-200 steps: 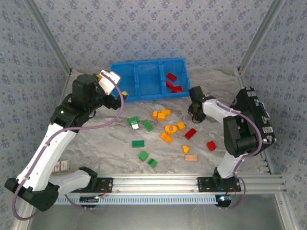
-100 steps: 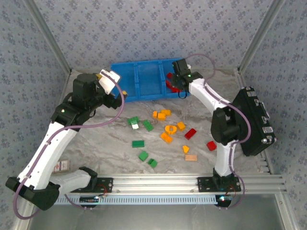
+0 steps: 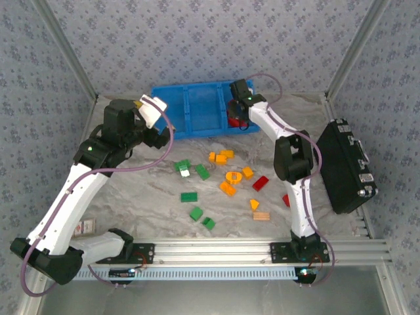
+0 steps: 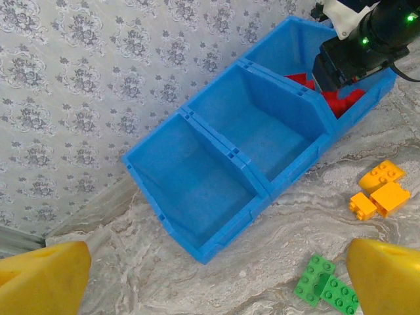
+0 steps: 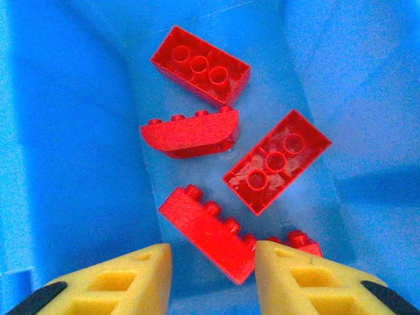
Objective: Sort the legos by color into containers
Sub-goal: Place the lego in the container, then pick up the lego from the middle-right of the table.
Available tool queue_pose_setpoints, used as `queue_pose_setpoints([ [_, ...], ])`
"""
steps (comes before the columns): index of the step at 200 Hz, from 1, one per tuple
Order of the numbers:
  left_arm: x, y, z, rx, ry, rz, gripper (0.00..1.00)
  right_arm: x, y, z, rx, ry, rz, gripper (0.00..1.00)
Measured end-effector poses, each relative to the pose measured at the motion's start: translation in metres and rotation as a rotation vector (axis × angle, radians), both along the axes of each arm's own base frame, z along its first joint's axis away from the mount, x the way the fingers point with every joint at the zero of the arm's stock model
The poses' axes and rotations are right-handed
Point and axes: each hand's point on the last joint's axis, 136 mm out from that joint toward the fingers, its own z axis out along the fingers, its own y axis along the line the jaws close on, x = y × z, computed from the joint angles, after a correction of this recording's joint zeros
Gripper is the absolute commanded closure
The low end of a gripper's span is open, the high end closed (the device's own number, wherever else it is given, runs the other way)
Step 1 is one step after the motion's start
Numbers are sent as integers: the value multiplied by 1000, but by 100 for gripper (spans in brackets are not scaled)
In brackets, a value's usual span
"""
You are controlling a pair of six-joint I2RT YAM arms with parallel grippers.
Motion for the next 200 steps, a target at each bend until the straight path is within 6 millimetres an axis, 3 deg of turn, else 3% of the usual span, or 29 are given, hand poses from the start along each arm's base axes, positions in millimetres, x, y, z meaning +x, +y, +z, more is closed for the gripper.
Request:
queue_pose_setpoints([
  [27, 1, 0, 0, 0, 0, 0, 0, -4, -5, -1, -12, 8, 5, 58],
  [46, 0, 0, 1, -1, 0, 0, 0, -24, -13, -3, -30, 41, 11, 56],
  [78, 0, 0, 1, -2, -2, -1, 0, -88, -39, 16, -25, 83, -28, 52],
  [107, -2, 0, 4, -8, -9, -3, 0, -165, -63, 29, 55, 100, -142, 41],
  [135, -5, 1, 7, -18, -15, -8, 0, -248, -75, -9, 130, 187, -256, 38],
  [153, -6, 1, 9, -27, -17, -12, 0, -285, -79, -38, 148, 250, -314, 34],
  [173, -9, 1, 13, -40, -23, -18, 0, -307, -79, -54, 166, 284, -352, 30],
  [200, -18, 4, 24, -64, -52, -20, 0, -310, -78, -57, 198, 279, -389, 27],
])
